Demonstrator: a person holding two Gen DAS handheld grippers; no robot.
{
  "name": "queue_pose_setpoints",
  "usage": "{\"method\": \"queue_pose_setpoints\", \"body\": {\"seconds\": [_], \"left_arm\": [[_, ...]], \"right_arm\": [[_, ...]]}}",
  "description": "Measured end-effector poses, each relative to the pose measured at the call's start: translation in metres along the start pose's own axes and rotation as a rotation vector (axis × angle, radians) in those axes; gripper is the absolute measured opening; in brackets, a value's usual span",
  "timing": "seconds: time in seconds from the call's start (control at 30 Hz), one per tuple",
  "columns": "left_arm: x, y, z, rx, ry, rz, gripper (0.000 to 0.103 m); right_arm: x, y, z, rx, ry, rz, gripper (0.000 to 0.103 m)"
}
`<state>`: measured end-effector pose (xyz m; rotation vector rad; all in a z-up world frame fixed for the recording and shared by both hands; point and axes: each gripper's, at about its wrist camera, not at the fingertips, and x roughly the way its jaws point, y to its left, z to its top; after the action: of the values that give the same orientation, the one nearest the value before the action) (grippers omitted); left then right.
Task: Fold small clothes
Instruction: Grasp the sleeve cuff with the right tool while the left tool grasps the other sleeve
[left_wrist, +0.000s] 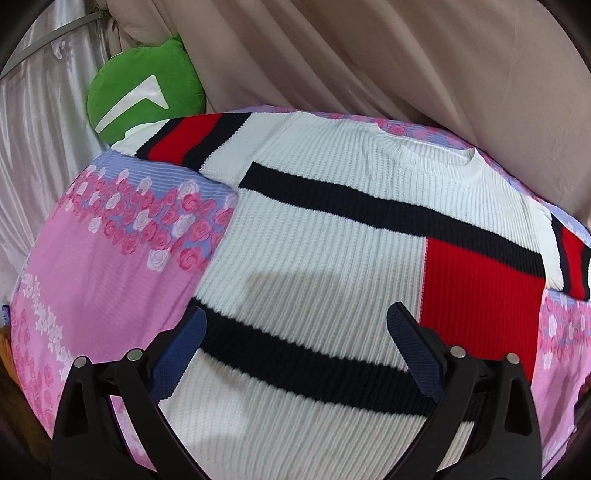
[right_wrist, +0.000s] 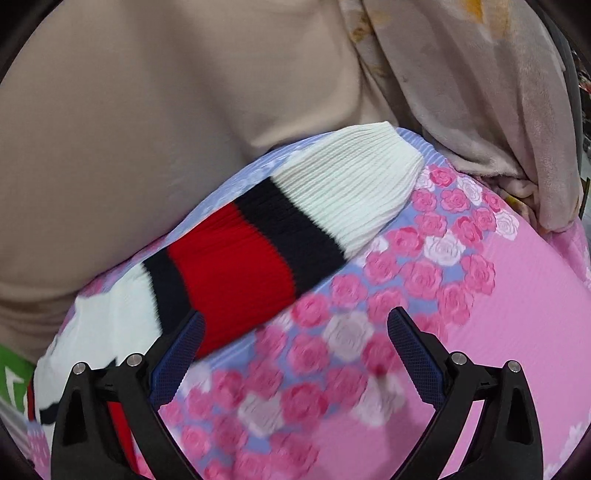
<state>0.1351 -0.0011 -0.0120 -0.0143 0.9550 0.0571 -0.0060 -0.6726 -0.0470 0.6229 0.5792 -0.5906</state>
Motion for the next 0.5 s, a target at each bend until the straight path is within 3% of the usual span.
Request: {"method": "queue_pose_setpoints", "body": {"seconds": [0.23,0.3,0.33,0.37,0.43,0.5], "left_arm": [[0.018,-0.025,0.007,0.01,-0.012,0.03,0.096],[0.022,-0.029,0.008,0.01,-0.01,0.031,0.096],[0.025,-0.031,0.009,0.01,-0.011,0.038,0.096],[0.027,-0.031,0.01,0.011,-0.011,0.04,0.096],[0.032,-0.032,0.014,0.012,-0.016,0.049,0.096],[0.035,-0.029,0.019,0.005,-0.024,0.056,0.096]], "right_arm": [[0.071,-0.039,0.045,0.196,-0.031,0.01,0.093],[0.08,-0.041,0.053,0.219,-0.047,0.014,0.083],[0.084,-0.041,0.057,0.225,-0.047,0.011,0.069],[0.087,-0.039,0.062,0.226,-0.046,0.018,0.046],[0.087,-0.03,0.071,0.223,-0.046,0.045,0.011],[0.069,-0.003,0.08,0.183,-0.102,0.109,0.011]]}}
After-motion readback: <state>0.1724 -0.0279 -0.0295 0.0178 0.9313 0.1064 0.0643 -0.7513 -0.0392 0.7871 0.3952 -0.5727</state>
